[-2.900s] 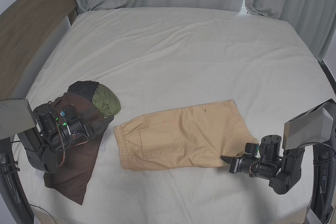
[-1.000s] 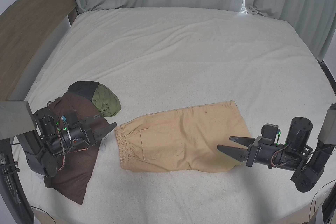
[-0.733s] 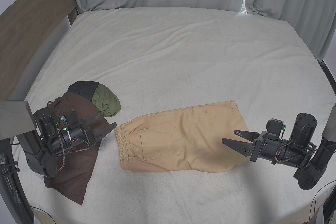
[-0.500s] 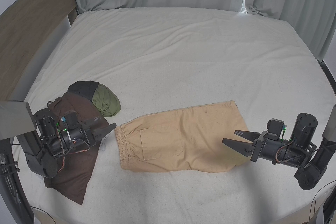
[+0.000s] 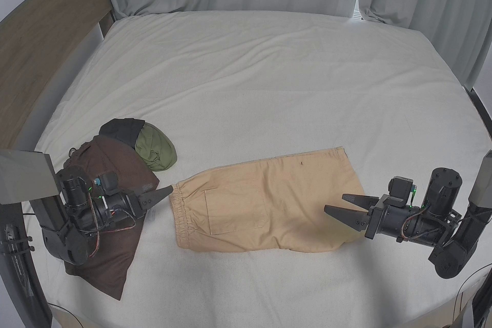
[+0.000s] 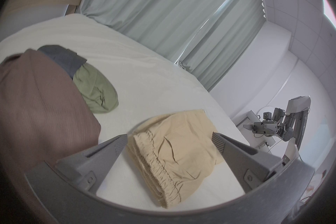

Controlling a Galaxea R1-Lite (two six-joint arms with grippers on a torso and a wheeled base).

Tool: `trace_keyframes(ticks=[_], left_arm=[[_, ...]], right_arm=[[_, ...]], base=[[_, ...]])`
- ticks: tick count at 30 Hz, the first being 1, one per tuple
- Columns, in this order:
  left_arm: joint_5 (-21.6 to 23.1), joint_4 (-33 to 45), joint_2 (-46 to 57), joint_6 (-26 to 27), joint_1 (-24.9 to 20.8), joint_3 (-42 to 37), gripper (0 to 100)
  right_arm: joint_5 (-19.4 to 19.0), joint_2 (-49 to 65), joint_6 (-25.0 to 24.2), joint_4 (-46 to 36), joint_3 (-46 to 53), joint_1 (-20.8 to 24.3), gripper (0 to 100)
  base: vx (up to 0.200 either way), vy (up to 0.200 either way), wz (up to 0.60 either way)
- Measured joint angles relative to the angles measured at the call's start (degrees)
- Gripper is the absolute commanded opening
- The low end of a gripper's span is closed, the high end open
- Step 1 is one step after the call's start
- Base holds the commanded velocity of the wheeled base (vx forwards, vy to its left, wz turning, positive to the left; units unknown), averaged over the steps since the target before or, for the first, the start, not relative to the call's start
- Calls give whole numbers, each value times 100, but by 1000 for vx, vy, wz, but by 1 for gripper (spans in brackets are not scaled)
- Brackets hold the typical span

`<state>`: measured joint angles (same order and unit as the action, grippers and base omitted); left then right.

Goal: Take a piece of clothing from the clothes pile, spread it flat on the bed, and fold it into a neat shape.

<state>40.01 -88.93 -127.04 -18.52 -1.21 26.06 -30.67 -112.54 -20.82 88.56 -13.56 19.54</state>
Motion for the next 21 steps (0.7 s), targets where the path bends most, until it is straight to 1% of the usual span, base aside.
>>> trace_keyframes(ticks=[5,12,21], left_arm=[[-156,2,-282,-184,-74,11,100],[-350,0,-549,-1008,-124,76,100],[-492,0,-813,-978,-243,95,100]], right_arm=[[2,-24,11,1,0,-2,100],[2,-39,35,0,9,-6,100],[0,-39,44,1,22,-34,100]], base=[[0,0,0],[0,0,0],[0,0,0]])
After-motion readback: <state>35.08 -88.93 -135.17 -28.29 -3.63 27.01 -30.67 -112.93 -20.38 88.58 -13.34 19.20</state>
